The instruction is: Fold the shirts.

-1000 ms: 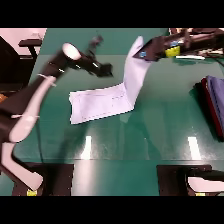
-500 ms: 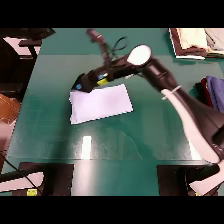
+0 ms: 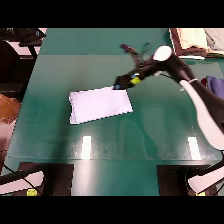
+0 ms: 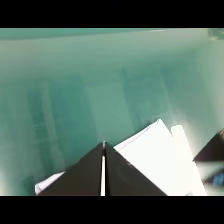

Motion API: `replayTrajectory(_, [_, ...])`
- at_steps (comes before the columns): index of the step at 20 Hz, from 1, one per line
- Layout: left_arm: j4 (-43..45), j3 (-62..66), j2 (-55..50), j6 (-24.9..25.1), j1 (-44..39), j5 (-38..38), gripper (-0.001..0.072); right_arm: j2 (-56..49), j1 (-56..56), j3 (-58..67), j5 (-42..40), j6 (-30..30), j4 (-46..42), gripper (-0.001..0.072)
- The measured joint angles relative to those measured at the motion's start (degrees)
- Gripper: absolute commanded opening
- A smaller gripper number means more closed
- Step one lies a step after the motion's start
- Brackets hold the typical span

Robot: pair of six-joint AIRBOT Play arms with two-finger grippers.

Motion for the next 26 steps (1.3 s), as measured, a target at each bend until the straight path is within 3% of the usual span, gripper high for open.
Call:
replayTrajectory(3, [0.0,-0.4,0.1,0.0,0.0,-0.6,0.0025,1.8,-7.7,-8.8,-1.6,0.6,-1.1,0.0623])
replayTrajectory(5, [-0.1,-0.9,0.0,0.0,0.0,-0.7,0.0025,2.4,-10.6,-13.4,-4.0,0.8,-1.0,0.0579])
replayTrajectory(12, [-0.2,-2.3,0.0,0.5,0.0,-0.5,0.0025,-3.6,-9.3,-16.5,-6.9,1.0,5.6,0.0550])
replayTrajectory(14, [-0.3,-2.4,0.0,0.5,0.0,-0.5,0.0025,-6.9,-6.8,-13.9,-6.7,1.1,8.5,0.0430])
replayTrajectory(18, [-0.2,-2.4,-0.1,0.9,-1.4,-0.2,0.0025,-12.7,-1.7,-7.3,-6.0,1.1,11.7,0.0021])
replayTrajectory(22, [1.2,-2.4,-0.1,1.3,-7.1,1.4,0.0025,-14.4,-0.7,-0.6,-5.2,1.1,12.5,0.0013])
replayTrajectory(26, [2.1,-2.4,0.0,1.4,-13.9,2.6,0.0025,-10.7,-7.3,3.8,-4.7,1.4,12.6,0.0014])
